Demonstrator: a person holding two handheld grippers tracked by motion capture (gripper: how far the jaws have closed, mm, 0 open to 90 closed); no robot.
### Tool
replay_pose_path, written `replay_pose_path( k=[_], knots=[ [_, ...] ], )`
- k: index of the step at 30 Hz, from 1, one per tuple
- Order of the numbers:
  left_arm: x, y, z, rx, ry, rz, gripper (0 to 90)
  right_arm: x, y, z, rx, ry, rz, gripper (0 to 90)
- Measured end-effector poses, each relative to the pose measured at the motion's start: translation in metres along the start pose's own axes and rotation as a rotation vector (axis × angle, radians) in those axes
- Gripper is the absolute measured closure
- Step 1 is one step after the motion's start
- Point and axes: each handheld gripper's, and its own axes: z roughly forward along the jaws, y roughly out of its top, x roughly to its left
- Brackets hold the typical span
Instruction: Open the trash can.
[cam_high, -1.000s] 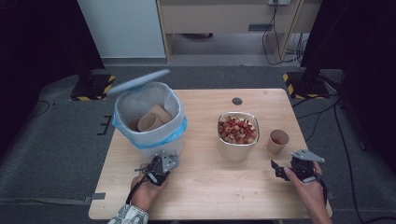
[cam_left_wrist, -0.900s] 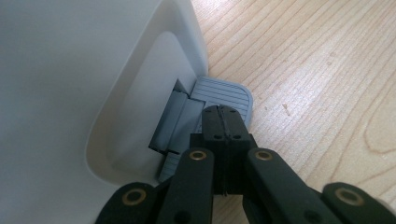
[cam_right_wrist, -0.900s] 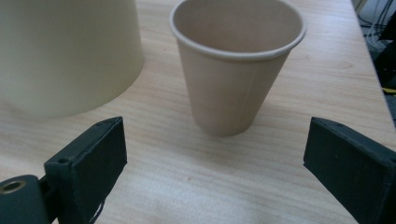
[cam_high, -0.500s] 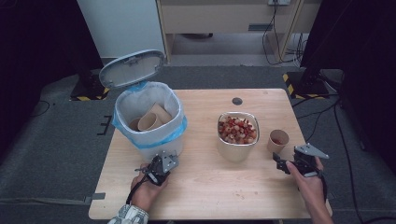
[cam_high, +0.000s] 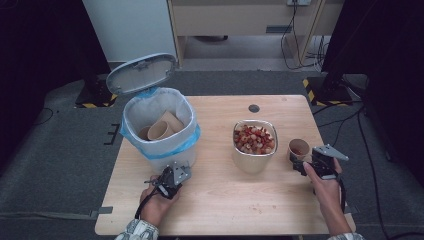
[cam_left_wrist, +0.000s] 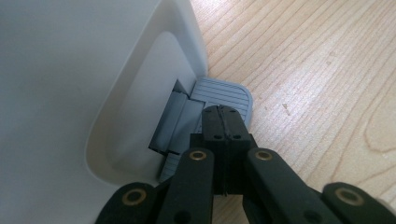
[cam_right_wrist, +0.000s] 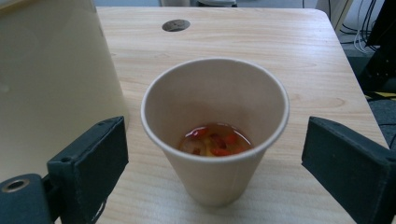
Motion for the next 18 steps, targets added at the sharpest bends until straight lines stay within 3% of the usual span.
replay_pose_path(
  k=[6, 18],
  knots=[
    [0.000, 0.000, 0.000, -0.001, -0.001, 0.000, 90.0, 0.001, 0.003, 0.009, -0.011, 0.013, 0.011, 8.1],
    [-0.001, 0.000, 0.000, 0.002, 0.005, 0.008, 90.0, 0.006, 0.007, 0.025, -0.005, -0.025, -0.017, 9.5]
  ],
)
